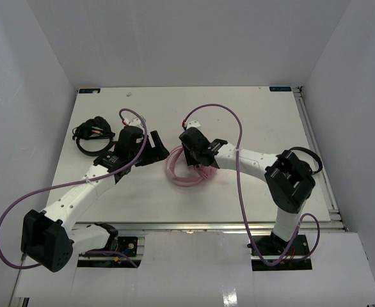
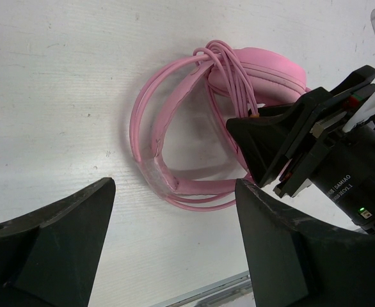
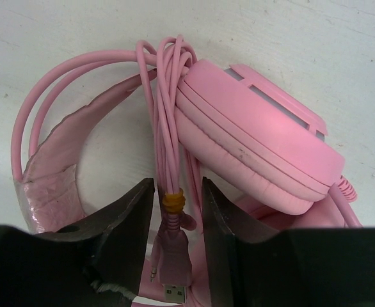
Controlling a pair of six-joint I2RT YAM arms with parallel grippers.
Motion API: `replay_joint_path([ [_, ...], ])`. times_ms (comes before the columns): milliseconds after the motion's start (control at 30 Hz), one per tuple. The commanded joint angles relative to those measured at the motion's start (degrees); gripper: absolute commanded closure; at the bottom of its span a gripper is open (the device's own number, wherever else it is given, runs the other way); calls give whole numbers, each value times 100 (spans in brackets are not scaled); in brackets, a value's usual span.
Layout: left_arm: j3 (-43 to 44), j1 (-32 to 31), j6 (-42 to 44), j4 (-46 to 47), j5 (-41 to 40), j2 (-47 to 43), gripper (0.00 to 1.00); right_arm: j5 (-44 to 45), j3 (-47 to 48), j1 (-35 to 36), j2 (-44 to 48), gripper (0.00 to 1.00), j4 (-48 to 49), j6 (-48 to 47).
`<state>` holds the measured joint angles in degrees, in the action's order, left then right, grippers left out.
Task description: Wrap the headphones
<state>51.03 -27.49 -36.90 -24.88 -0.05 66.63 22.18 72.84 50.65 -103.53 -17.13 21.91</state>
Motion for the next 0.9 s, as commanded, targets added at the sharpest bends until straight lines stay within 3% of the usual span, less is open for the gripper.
replay_joint_path([
  [0, -49, 30, 72, 27, -47, -241, 14, 140, 251, 30, 330, 57, -57, -76],
  [300, 168, 33, 238, -57, -3, -324, 14, 250, 480, 67, 553, 51, -274, -98],
  [567, 1015, 31, 742, -196, 345, -282, 13, 264, 770, 140, 1222, 47, -946, -106],
  [733, 1288, 24, 914, -110, 819, -625, 10, 334, 308, 187, 2464, 17, -1345, -154],
  [867, 743, 24, 816, 220, 1260, -1140, 2, 364, -198, 193, 3727, 10, -1594, -273],
])
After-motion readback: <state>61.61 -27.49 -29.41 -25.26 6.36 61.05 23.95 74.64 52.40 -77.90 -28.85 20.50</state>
